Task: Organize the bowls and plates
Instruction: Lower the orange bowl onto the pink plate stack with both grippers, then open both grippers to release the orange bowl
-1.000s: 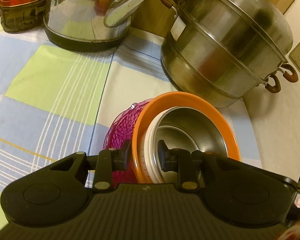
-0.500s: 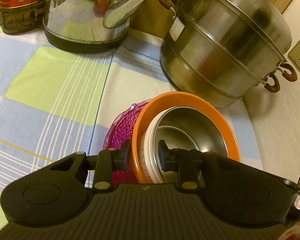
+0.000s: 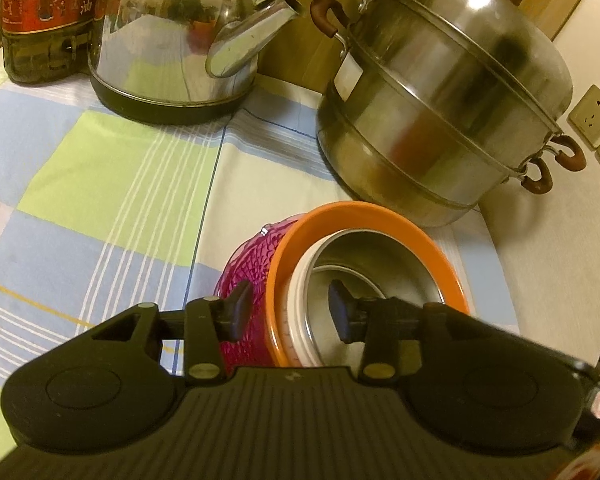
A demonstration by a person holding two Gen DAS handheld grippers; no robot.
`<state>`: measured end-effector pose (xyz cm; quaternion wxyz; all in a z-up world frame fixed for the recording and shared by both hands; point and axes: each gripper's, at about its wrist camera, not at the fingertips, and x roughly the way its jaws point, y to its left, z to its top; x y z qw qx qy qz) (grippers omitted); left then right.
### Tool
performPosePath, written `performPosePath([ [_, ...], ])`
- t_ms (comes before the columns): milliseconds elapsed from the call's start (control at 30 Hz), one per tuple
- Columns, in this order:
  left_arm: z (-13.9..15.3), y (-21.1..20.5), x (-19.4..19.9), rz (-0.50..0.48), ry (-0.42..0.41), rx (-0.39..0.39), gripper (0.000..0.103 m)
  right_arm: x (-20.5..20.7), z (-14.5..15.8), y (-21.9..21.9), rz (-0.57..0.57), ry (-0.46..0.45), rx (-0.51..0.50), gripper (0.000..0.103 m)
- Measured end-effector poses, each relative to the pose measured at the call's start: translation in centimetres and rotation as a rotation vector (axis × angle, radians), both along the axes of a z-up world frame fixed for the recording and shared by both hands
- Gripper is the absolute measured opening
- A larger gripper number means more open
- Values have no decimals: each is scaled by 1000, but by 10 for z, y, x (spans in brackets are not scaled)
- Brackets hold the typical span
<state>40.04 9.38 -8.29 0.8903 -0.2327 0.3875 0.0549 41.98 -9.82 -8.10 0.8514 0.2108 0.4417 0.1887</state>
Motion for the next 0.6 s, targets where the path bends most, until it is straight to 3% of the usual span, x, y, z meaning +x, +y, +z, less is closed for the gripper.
performPosePath([
  [300,5,2,-4,-1,-22,1,38,-3,13,-8,-31,-69,8,60],
  [600,24,7,-25,18,-107,37,51,-20,31,-21,-78,-165,16,65],
])
